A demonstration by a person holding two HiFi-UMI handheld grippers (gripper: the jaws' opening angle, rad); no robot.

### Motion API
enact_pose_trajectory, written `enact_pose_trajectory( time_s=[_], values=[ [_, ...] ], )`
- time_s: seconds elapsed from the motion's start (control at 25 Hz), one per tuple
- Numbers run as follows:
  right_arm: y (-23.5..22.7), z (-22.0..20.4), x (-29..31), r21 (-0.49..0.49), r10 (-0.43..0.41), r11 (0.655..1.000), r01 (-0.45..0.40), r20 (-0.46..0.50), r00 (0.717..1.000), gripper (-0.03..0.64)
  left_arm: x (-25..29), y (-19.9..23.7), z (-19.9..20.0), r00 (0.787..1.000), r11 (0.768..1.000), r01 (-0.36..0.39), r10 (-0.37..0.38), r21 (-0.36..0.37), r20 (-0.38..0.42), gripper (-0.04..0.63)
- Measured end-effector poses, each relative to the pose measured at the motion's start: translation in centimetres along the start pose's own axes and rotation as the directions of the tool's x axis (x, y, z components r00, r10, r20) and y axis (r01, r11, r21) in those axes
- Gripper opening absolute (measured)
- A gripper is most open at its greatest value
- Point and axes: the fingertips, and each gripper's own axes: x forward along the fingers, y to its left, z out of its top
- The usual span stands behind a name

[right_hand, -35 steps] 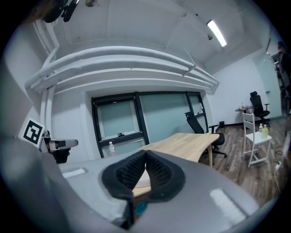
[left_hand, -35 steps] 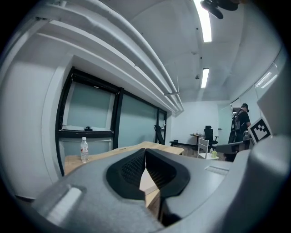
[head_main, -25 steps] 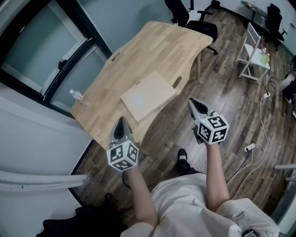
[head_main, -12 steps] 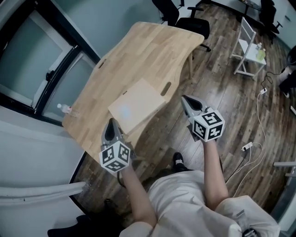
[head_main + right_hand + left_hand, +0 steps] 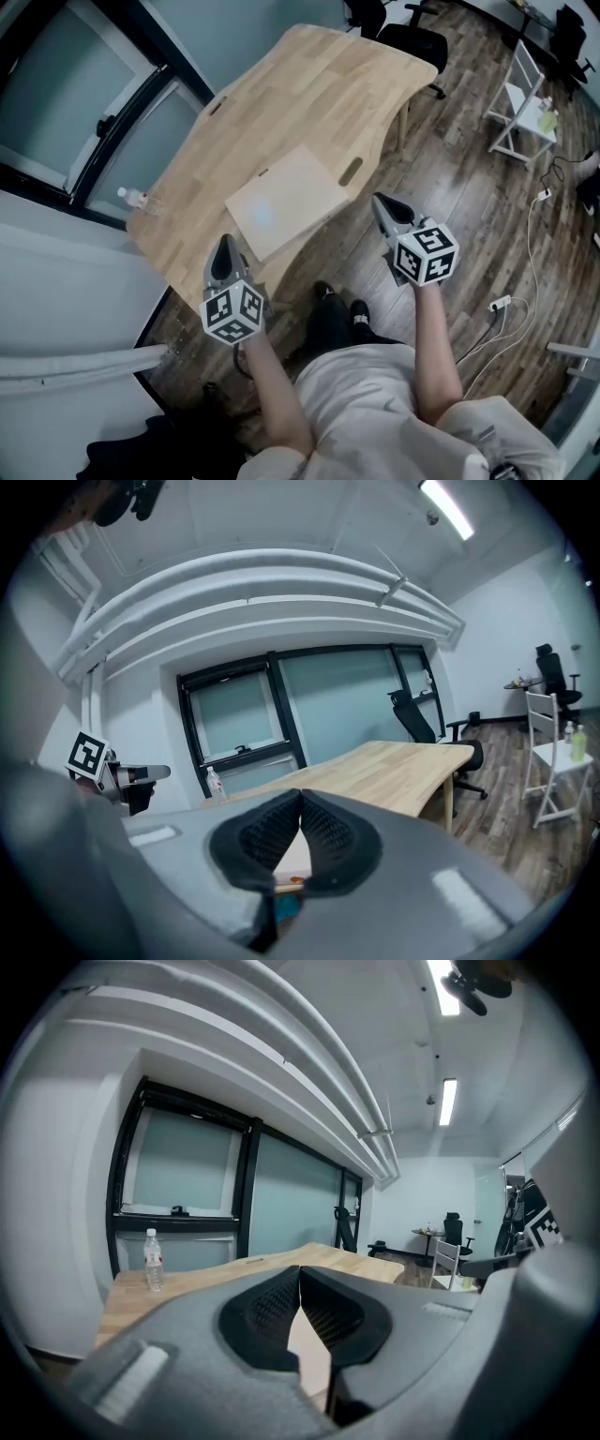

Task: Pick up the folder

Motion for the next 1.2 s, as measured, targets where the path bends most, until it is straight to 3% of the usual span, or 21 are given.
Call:
enact_pose_trajectory(
  time_s=[0.36,0.68,0.92,1.2],
  values=[
    [0.4,-0.3,5.8,0.009,0.025,1.000,-0.024,-0.038,0.999,0.002,2.9,3.2,-1.9,0.999,1.000,-0.022,0.021,-0.016,-0.049,0.008],
    [1.6,-1.3,13.3,-0.010,0.046,0.999,-0.047,-0.120,0.992,0.002,6.5,9.5,-4.2,0.993,0.991,-0.083,0.073,-0.107,-0.094,0.009],
    [-0.6,-2.9,19.3,0.019,-0.043,0.999,0.048,-0.184,0.982,0.002,10.8,12.2,-8.5,0.984,0.966,-0.089,0.046,-0.242,-0.175,0.009],
    [-0.9,-4.5,21.6,0.013,-0.074,0.997,0.079,-0.233,0.970,0.002,13.4,14.0,-12.0,0.966,0.956,-0.088,0.014,-0.279,-0.257,0.011]
  ],
)
